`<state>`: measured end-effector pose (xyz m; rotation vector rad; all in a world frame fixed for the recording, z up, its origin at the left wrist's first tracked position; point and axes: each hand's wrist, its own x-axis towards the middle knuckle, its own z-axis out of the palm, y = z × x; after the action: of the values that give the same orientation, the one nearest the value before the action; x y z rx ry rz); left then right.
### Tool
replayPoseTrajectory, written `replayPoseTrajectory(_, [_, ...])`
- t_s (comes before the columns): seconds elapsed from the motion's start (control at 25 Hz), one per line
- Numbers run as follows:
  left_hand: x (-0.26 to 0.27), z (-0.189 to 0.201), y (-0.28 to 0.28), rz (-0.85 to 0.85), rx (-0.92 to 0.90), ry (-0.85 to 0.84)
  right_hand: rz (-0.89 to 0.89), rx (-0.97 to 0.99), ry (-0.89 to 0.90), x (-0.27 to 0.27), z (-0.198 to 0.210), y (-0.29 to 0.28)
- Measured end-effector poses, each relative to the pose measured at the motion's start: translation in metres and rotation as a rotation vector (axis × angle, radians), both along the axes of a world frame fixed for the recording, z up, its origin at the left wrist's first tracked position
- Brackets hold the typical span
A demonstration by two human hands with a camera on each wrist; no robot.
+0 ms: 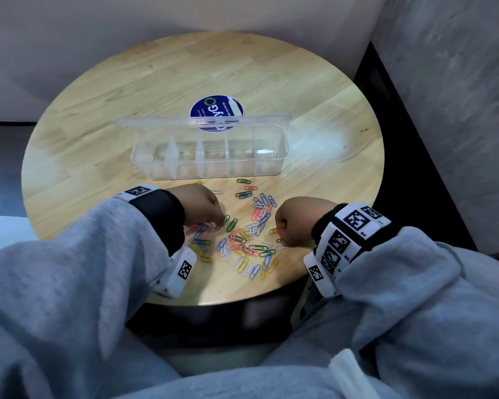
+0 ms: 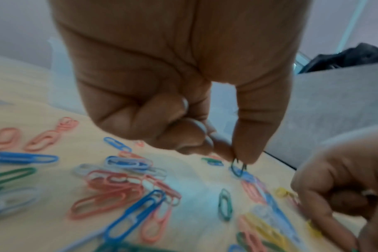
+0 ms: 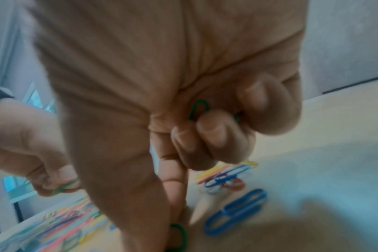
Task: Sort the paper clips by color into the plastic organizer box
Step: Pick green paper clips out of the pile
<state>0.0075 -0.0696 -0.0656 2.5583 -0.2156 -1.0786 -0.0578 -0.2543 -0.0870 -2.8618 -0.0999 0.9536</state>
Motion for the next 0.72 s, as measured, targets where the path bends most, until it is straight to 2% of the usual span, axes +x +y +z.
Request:
replayPoseTrajectory(0.08, [0.002,0.003,0.001,0.15,-0.174,0.07,-0.091,0.104,0.013,0.002,0.001,-0.007])
replayPoseTrajectory(0.16, [0.003,0.008,0.001,0.276,-0.34,0.127,-0.238,0.32,0.029,0.005,0.007,-0.016])
replayPoseTrajectory(0.28, [0.003,0.015,-0.002,0.36,-0.495,0.159,-0.354,0.578,0.039,0.009,0.016,-0.022])
replayPoseTrajectory(0.44, [0.002,0.022,-0.006,0.433,-0.618,0.226,-0.501,0.78,0.047,0.011,0.018,-0.025])
replayPoseTrajectory(0.64, [0.004,0.027,-0.006,0.516,-0.671,0.324,-0.766,1.126,0.02,0.016,0.023,-0.026])
replayPoseTrajectory(0.72, [0.006,0.029,-0.006,0.55,-0.691,0.348,-0.82,1.201,0.042,0.019,0.025,-0.026])
